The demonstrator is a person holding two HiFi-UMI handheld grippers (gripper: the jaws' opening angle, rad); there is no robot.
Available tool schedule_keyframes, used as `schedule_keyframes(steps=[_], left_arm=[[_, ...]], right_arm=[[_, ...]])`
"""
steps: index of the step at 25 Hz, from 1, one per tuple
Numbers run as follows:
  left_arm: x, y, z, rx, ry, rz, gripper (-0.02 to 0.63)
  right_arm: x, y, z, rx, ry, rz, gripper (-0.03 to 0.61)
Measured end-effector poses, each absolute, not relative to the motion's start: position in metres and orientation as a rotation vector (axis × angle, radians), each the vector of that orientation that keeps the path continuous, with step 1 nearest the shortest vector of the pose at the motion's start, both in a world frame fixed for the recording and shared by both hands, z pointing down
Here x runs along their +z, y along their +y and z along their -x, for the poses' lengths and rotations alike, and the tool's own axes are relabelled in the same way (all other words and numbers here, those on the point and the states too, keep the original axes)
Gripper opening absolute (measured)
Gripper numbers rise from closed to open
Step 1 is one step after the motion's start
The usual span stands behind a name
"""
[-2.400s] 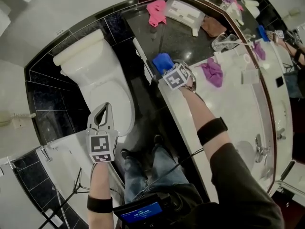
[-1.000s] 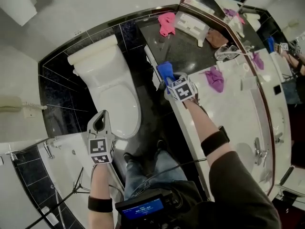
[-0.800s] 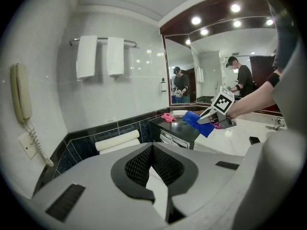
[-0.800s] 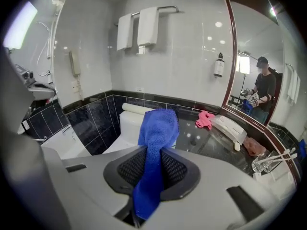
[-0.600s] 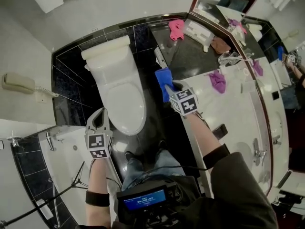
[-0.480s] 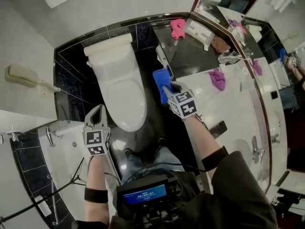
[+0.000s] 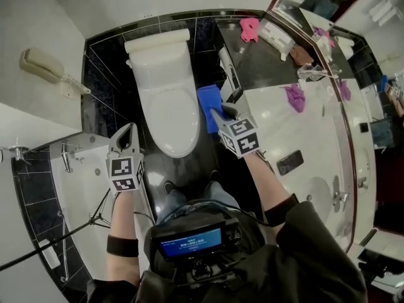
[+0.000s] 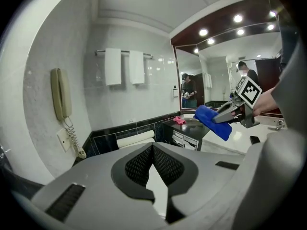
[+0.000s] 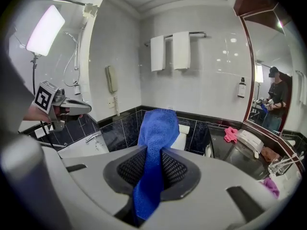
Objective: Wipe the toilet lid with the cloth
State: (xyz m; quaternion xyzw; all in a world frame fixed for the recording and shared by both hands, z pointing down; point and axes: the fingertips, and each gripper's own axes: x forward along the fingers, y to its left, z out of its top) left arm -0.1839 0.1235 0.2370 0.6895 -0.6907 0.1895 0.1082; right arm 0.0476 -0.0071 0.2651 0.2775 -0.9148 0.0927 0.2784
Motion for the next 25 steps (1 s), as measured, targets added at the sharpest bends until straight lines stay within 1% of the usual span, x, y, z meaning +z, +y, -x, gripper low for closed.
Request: schedule_keyframes(steps=[8,13,17,25], left_arm=[[0.258,0.130,0.193,0.595,-2.033,-1.999,0.000],[0.289,0.125,0.200,0.622,-2.038,-2.012,0.000],[0.338,0.118,0.199,0.637,-2.000,-2.038,0.000],[0.475,0.096,0.213,0.643,-1.957,-1.996,0.000]], right_arm=[[0.310,0.022,-0.013,0.281,-2.424,-0.615,0.089],[0.378,0.045,0.016,0.333,-2.380,-0.537,0.089],[0.452,0.063,0.038,0.357,-2.339,-0.469,0.089],[0.608,0.076,0.068,0.378,-2.262,-0.370,0.089]])
